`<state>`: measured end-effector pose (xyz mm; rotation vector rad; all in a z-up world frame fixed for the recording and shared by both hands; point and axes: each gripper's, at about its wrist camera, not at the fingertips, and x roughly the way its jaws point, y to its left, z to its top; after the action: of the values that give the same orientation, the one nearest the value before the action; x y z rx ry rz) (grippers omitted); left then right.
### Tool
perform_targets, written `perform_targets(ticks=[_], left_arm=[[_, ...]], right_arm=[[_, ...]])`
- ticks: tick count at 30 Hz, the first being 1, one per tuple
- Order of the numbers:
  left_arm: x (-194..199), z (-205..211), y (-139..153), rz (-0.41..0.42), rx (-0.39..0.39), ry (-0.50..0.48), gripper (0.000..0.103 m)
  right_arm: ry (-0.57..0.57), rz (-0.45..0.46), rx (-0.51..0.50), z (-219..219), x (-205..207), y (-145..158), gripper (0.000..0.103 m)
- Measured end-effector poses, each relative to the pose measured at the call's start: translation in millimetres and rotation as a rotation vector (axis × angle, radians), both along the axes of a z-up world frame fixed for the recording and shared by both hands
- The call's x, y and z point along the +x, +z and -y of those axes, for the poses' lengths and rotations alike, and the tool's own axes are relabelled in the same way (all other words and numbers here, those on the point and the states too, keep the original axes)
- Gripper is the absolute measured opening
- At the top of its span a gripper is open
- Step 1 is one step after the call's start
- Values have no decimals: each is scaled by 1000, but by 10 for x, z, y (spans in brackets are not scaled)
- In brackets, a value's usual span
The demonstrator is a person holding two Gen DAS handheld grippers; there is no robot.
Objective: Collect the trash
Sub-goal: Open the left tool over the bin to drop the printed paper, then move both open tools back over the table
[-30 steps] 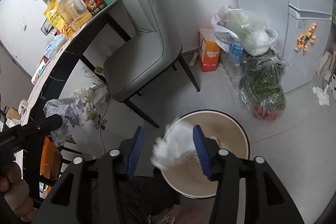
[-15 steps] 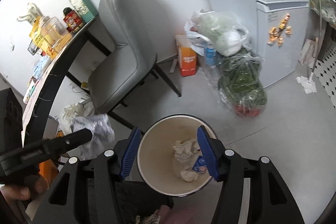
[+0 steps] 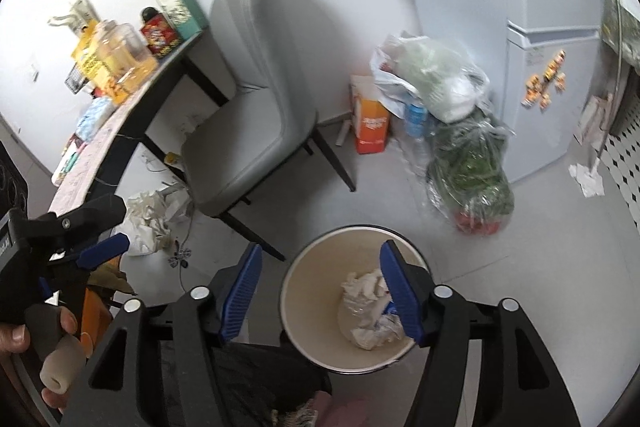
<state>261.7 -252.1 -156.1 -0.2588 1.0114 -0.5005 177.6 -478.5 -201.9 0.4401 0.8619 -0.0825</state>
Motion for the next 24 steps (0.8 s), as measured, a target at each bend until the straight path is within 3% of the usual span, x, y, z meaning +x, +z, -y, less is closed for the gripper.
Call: perform_targets(ticks=[5, 10, 15, 24], left_arm=[[35, -374, 252, 57, 6, 70, 96], [-26, -775, 490, 107, -5, 138, 96], [-136, -1155, 643, 141, -11, 191, 97], [-416, -1813, 810, 189, -4, 287, 97]], right_arm=[[21, 35, -28, -290, 31, 252, 81], [49, 81, -55, -576, 34, 543, 90], [98, 124, -77, -949, 28, 782, 95], [208, 162, -103, -1715, 58, 1017, 95]])
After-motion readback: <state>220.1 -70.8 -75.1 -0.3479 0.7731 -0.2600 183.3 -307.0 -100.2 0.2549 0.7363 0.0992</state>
